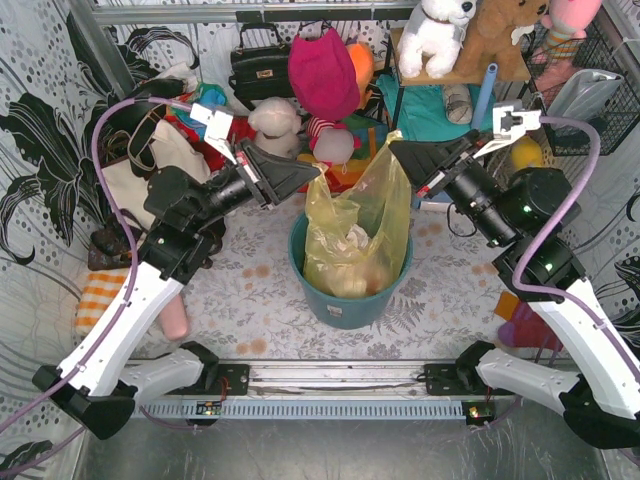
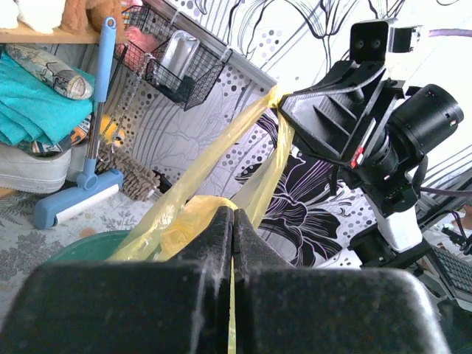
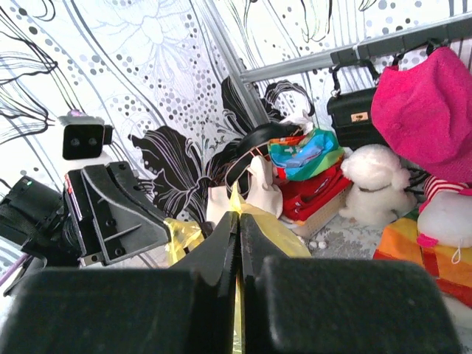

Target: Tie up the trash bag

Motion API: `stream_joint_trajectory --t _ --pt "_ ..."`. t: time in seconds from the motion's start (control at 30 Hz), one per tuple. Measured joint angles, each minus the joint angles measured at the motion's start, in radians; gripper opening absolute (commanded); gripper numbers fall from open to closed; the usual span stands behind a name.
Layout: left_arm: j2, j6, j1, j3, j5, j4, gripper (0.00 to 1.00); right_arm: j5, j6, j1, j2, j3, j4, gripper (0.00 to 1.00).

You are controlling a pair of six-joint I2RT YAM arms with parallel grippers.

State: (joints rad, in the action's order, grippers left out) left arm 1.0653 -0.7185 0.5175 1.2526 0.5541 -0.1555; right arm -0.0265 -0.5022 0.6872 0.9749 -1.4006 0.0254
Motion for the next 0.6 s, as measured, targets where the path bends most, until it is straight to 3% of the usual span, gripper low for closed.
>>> stream_joint_trajectory --t 0.13,0.23,0.37,0.6 --pt "-0.052 0.0 0.0 -0.039 0.006 -0.039 0.23 0.024 0.003 0.0 -0.028 0.009 -0.007 0.0" --pt "-0.103 0.005 0.0 -0.07 0.007 -0.051 0.48 0.039 0.003 0.0 -0.05 0.027 -0.004 0.0" --pt "-0.153 0.017 0.0 -0.08 -0.018 -0.04 0.67 0.05 0.0 0.0 -0.065 0.056 0.008 0.0" --pt "-0.138 -0.003 0.0 -0.051 -0.093 0.112 0.73 0.054 -0.006 0.0 -0.065 0.074 0.04 0.0"
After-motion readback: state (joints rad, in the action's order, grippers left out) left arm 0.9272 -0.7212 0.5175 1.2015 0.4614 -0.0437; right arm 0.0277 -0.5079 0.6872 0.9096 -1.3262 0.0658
